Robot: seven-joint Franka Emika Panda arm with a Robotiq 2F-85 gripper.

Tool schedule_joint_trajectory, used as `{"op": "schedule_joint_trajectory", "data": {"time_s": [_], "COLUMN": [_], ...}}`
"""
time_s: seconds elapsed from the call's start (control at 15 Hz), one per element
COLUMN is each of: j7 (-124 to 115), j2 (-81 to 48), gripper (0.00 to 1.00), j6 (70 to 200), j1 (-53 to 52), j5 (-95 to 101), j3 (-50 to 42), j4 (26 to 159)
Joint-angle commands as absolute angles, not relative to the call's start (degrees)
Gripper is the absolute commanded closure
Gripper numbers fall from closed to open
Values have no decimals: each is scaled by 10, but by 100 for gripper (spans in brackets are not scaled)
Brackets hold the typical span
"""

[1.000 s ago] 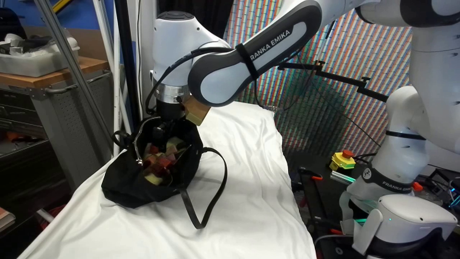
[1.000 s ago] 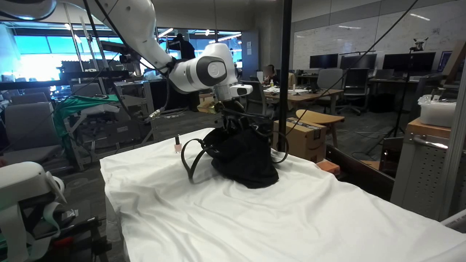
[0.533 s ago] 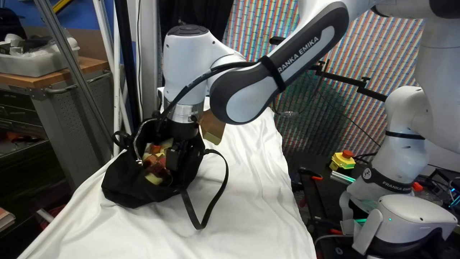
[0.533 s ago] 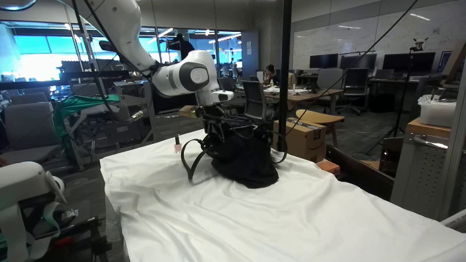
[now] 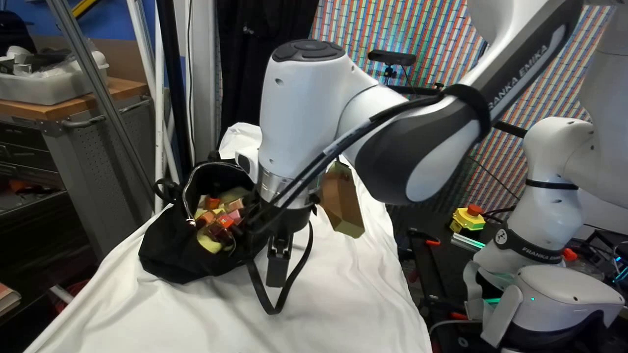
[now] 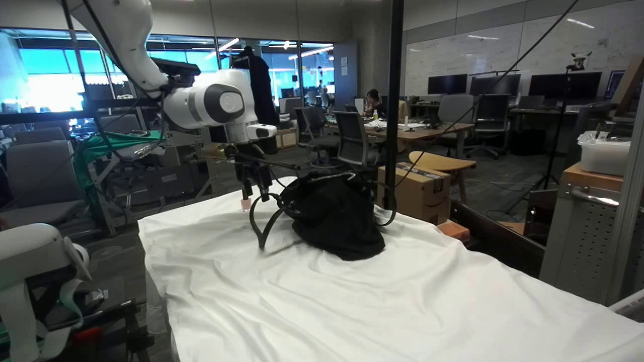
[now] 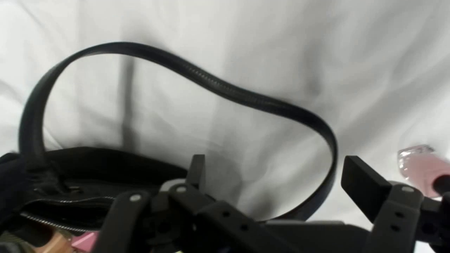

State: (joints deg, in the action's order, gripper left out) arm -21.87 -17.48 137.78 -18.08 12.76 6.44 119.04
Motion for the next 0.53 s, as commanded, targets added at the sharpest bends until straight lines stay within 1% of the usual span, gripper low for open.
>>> {"op": "schedule_joint_trajectory", "data": {"time_s": [0.0, 0.47], "j7": [-208, -157], "j2": [-147, -196], "gripper": [0, 0], "j6": [1379, 1372], "j1": [-192, -207], "j5": [116, 107], "j3": [91, 131], "j4": [1219, 1181]}}
